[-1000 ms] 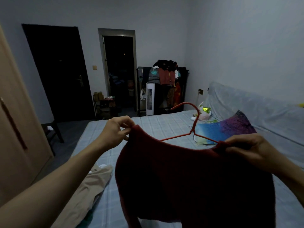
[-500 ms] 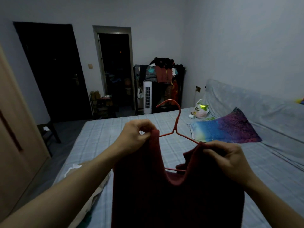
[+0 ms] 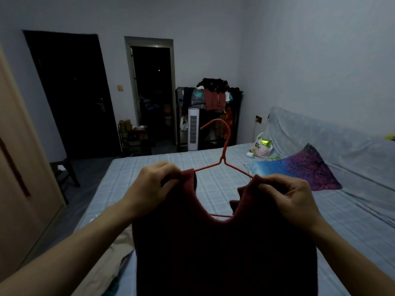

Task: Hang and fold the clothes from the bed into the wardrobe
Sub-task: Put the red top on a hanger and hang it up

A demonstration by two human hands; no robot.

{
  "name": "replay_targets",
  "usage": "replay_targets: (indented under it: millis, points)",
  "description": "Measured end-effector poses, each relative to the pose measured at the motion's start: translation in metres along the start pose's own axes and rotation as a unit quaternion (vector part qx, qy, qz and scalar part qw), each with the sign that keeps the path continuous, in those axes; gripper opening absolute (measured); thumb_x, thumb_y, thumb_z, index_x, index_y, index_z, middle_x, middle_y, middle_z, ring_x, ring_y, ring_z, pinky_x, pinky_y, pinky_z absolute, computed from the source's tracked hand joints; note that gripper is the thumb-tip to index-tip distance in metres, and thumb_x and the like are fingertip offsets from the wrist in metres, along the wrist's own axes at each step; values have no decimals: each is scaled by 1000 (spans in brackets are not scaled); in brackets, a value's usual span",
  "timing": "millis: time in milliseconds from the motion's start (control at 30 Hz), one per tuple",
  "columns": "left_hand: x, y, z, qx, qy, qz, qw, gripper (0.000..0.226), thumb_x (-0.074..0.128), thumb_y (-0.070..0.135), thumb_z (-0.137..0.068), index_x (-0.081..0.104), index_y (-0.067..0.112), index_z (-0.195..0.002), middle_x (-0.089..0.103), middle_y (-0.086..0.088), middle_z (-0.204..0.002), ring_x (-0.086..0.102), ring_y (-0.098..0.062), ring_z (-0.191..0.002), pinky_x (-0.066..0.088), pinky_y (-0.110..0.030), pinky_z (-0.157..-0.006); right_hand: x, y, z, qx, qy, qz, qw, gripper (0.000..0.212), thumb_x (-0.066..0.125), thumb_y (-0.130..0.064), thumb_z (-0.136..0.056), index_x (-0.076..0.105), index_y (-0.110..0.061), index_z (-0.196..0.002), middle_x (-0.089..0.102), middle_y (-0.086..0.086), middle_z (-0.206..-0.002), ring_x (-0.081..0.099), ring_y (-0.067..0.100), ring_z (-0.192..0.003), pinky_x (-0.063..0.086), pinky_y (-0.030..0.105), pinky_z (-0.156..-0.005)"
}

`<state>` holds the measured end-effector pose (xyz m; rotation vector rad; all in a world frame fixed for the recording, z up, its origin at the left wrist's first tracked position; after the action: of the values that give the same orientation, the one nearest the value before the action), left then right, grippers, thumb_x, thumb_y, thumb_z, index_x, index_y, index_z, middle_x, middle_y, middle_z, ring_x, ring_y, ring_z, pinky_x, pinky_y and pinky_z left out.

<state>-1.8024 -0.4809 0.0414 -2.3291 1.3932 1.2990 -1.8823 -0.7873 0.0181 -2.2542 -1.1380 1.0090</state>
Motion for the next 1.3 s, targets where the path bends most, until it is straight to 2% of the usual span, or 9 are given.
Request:
replay_targets:
  millis: [133,267,433,600,800,900,967,1133,1300]
  points:
    - [-12,3,5,5,70,-9,998,15,61,9,-94,71,11,-106,66,2,-97,61,-10,-87,47,-15,-81,8,-13,-9,-28,-41,63,997,24,71,-9,-87,74,-31,-96,74,-17,-90,69,0,-84,51,13,-77]
    - [-24,2,5,16,33,-23,999,16,56,16,-96,66,16,-109,63,4,-98,59,-5,-86,49,-22,-77,13,-22,-17,-44,-41,125,990,18,70,-11,-88,72,-27,-96,72,-13,-90,67,3,-84,51,21,-78]
    - [-39,2,24,31,42,-4,999,50,77,23,-77,51,24,-119,53,21,-91,59,9,-81,46,-1,-70,19,-40,-19,-65,7,111,992,20,72,-10,-86,62,-26,-92,66,-9,-85,63,8,-78,46,9,-67]
    - [-66,-4,30,38,113,-8,993,18,65,14,-90,64,17,-108,66,6,-98,64,-4,-85,52,-17,-73,29,-59,-28,-98,-21,112,989,14,69,-8,-88,67,-18,-97,67,-6,-91,64,7,-84,49,15,-74]
    - [-74,-33,41,-68,-13,88,994,19,50,28,-99,62,30,-85,61,8,-75,59,-10,-69,45,-25,-59,48,-73,-41,-97,-107,127,981,12,59,-15,-95,66,-25,-91,67,-7,-82,62,8,-78,49,23,-70]
    - [-82,-39,53,-78,1,143,987,9,63,33,-90,59,32,-99,66,3,-79,67,-16,-70,53,-25,-57,63,-74,-42,-84,-161,121,976,16,56,-19,-97,62,-29,-87,63,-10,-76,60,8,-72,46,28,-66]
    - [-86,-44,62,-79,17,150,985,25,71,24,-86,54,31,-104,68,-5,-79,70,-21,-69,57,-29,-56,68,-79,-40,-88,-160,93,979,2,61,-26,-94,63,-26,-95,66,-9,-80,63,8,-74,50,25,-67]
    - [-101,-53,81,-82,60,152,983,12,57,34,-88,61,27,-98,67,-2,-76,69,-18,-69,59,-36,-56,88,-95,-34,-117,-160,86,976,45,89,-29,-67,59,-34,-100,65,-18,-94,68,2,-79,51,12,-67]
    - [-117,-66,95,-82,59,142,985,16,55,31,-91,65,20,-96,67,2,-82,67,-17,-76,56,-40,-66,110,-109,-36,-134,-75,110,982,22,80,-17,-79,65,-33,-86,67,-17,-79,66,5,-72,46,10,-64]
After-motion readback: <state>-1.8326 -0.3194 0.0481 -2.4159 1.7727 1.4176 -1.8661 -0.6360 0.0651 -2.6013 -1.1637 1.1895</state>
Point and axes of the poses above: each hand's wrist, its own z-axis away from the middle knuckle, its own x-axis out of the palm, y = z × x, the point moved 6 cm from there along -z, towards the middle knuckle
